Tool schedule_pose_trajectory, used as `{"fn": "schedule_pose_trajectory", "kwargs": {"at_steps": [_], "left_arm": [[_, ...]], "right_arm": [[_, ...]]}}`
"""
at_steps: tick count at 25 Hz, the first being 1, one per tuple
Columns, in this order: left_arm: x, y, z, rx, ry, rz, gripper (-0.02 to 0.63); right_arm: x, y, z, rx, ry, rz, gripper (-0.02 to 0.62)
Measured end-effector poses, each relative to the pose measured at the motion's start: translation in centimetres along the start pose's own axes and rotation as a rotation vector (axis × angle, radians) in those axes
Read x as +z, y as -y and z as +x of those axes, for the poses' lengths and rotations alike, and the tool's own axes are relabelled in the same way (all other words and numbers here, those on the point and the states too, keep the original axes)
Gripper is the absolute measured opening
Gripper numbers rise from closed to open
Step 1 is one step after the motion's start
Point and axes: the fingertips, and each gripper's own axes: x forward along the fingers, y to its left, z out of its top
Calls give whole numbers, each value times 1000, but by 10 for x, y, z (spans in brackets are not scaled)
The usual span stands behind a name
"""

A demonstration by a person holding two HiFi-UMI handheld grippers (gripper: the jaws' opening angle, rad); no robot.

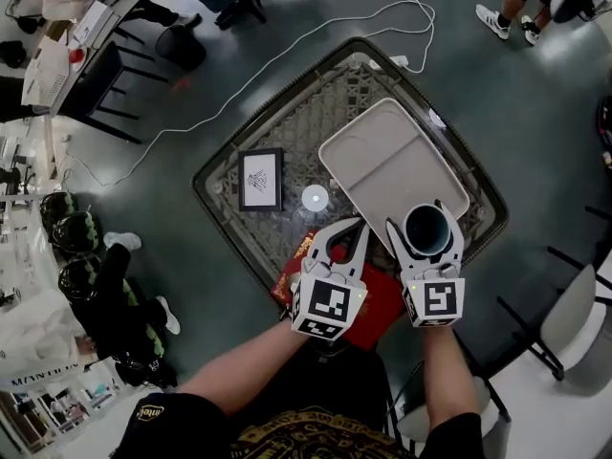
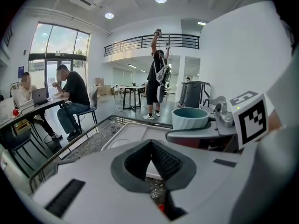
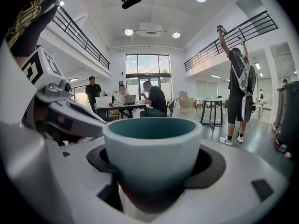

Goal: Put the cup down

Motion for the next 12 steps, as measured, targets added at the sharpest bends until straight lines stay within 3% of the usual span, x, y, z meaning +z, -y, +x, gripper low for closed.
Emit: {"fn": "schedule_pose_trajectory", "kwargs": {"at_steps": [12], "left_arm": [[-5, -5, 8, 19, -15, -8, 3]], "right_arm": [[-32, 5, 17, 35, -70, -11, 373]]}}
